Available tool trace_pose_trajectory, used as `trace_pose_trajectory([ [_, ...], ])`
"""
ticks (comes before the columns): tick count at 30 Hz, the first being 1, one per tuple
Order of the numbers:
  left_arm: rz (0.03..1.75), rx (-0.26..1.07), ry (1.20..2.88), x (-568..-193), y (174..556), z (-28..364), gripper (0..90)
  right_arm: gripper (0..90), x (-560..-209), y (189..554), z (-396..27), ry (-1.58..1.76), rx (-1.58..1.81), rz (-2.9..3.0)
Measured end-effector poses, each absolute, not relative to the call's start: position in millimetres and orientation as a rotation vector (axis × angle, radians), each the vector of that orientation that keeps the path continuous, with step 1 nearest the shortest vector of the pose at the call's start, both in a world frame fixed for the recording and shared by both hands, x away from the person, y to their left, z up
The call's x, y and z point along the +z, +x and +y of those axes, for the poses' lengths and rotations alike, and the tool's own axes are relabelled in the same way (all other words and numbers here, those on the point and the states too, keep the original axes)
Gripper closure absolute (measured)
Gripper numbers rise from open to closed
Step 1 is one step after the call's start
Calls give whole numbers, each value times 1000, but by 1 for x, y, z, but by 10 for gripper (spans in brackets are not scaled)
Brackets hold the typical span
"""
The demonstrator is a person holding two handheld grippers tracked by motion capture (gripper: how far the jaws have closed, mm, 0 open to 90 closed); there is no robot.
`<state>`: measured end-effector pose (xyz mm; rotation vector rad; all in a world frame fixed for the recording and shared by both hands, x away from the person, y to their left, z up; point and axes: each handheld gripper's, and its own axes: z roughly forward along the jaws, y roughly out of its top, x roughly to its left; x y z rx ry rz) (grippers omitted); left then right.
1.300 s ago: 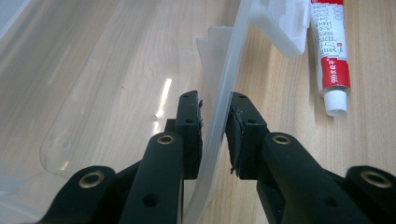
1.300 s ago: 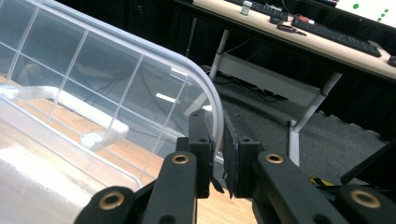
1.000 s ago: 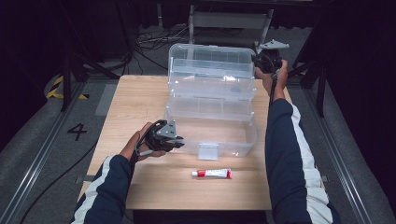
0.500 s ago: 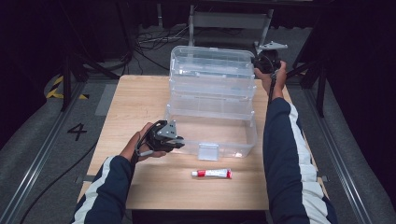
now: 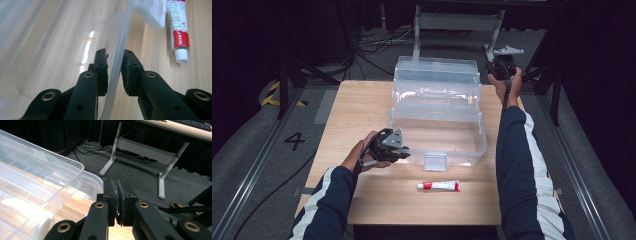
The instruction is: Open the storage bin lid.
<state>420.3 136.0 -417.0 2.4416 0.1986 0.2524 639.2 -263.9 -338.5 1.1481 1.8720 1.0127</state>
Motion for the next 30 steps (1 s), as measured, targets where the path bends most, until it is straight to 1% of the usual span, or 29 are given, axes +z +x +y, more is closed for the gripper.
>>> trace_pose_trajectory([
  [16, 203, 250, 2438, -417, 420, 136, 760, 848, -332, 624, -262, 1094, 1020, 1891],
  [22, 205, 248, 2438, -417, 420, 136, 759, 852, -323, 611, -265, 1069, 1063, 1893],
  [30, 206, 249, 2438, -417, 420, 136, 759, 887, -314, 586, -272, 1022, 1069, 1908],
])
